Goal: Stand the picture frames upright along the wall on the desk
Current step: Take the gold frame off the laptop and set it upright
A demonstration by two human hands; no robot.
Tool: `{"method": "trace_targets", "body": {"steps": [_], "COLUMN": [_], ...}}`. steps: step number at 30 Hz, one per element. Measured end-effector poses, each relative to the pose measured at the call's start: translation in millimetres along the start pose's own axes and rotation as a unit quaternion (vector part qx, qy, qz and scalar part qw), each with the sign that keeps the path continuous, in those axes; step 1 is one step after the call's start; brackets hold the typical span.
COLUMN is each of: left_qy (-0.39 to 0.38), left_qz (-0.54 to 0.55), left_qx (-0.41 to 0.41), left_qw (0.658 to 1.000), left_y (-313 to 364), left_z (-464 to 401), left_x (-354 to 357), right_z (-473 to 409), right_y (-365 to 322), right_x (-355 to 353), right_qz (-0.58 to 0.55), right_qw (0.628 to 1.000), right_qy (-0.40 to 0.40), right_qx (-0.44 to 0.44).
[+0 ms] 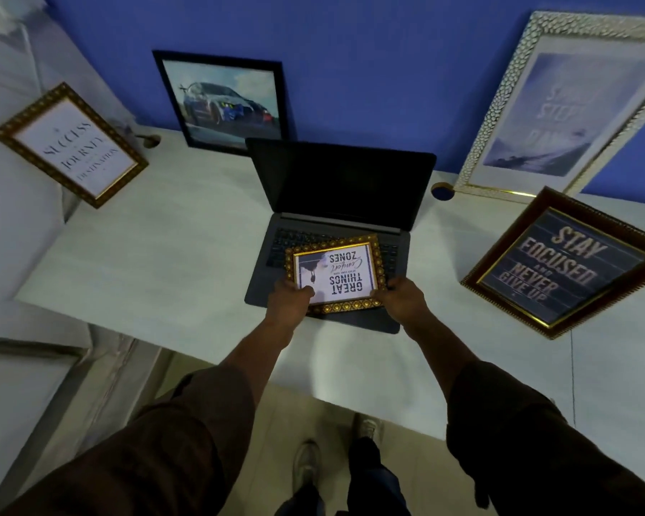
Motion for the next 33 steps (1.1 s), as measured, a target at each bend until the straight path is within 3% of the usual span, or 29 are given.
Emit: {"method": "trace_targets", "body": {"steps": [3,6,10,15,19,23,25,28,30,33], "left_qy": [0.002,0.050,0.177,0.259,0.199,0.236,0.199,0.089,0.047,0.006], "left_qz": [0.022,0.015,-0.087,-0.171,-0.316,-0.428,-0.373,-0.164,-0.044,0.111], "left_qx": [-0.033,-0.042,0.053,0.271,0.290,0.309,0.318,0.248,0.208,0.162], "left_qw": [0.999,0.998,0.979,0.911,0.881,0.816,0.849,0.951,0.976,0.980], "left_y": [3,8,38,79,82,61,51,32,16,-10], "left_z": [-1,4,31,75,92,105,106,96,90,77], "left_x": [-1,-14,-48,-109,-148,-201,-228,-273,-299,-332], "right_z": [-10,-11,-8,2,10,27,38,52,58,57], "right_y": [4,-12,-47,-129,-201,-265,-293,-326,-339,-347], "right_x": [5,7,12,30,55,100,125,159,175,187], "right_qz": [-0.103,-0.156,-0.117,-0.025,0.080,0.142,0.148,0.132,0.113,0.116], "right_qw": [0.993,0.980,0.970,0.944,0.908,0.883,0.880,0.883,0.887,0.888], "right_qy": [-0.056,-0.118,-0.187,-0.262,-0.281,-0.285,-0.268,-0.228,-0.207,-0.165], "right_qx": [0.005,-0.047,-0.104,-0.200,-0.301,-0.345,-0.364,-0.389,-0.397,-0.414]}}
Point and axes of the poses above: each hand's wrist, its own z-axis away from the middle knuckle, its own x-axis out of the palm, y = z × x, the point moved 5 cm from there along -z, towards the middle knuckle, and after that the axes turned 15 degrees about -x, right-handed, at the moved point
